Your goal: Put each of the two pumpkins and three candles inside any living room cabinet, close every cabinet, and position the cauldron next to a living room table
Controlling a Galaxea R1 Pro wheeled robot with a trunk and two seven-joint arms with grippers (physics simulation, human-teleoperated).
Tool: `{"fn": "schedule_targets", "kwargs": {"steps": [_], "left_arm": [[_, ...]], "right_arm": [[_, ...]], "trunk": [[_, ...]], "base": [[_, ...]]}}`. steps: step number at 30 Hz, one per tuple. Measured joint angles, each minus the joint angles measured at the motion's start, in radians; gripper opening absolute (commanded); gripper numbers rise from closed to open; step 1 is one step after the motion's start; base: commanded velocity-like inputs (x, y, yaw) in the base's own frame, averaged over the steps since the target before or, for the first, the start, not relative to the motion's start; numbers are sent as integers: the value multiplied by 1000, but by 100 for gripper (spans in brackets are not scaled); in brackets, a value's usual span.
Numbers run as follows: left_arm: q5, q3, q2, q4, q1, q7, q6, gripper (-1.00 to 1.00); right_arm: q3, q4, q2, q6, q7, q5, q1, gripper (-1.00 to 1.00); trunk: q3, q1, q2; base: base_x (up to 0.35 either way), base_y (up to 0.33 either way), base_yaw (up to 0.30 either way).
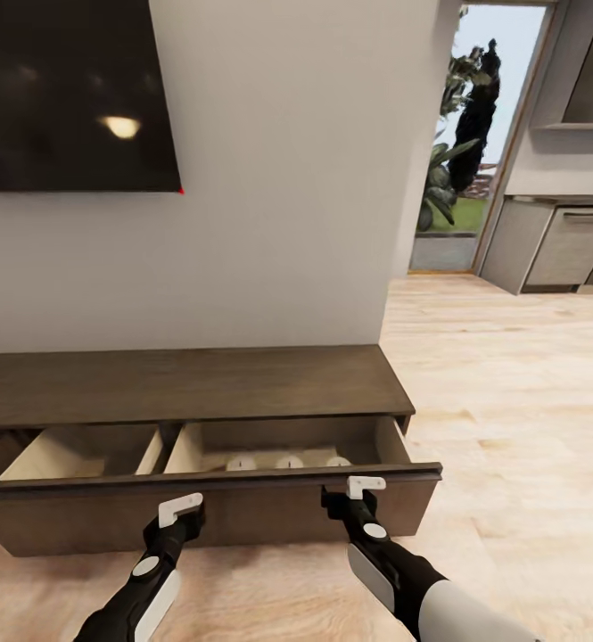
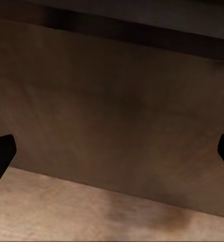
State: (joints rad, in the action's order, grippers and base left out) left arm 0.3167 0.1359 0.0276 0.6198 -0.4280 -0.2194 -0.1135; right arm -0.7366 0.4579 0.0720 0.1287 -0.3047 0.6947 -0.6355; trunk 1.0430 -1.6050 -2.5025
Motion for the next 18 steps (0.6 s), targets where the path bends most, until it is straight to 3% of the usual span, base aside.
{"fn": "schedule_targets", "kwargs": {"steps": [12, 18], "left_arm": [[0, 0, 0, 0, 0, 0, 0, 100], [0, 1, 0, 0, 0, 0, 0, 100]], "right_arm": [[0, 0, 1, 1, 0, 1, 0, 100], [2, 1, 1, 2, -1, -5, 0, 100]], "trunk": [[0, 0, 0], [0, 0, 0]], "base": [[327, 0, 0], [152, 0, 0]]}}
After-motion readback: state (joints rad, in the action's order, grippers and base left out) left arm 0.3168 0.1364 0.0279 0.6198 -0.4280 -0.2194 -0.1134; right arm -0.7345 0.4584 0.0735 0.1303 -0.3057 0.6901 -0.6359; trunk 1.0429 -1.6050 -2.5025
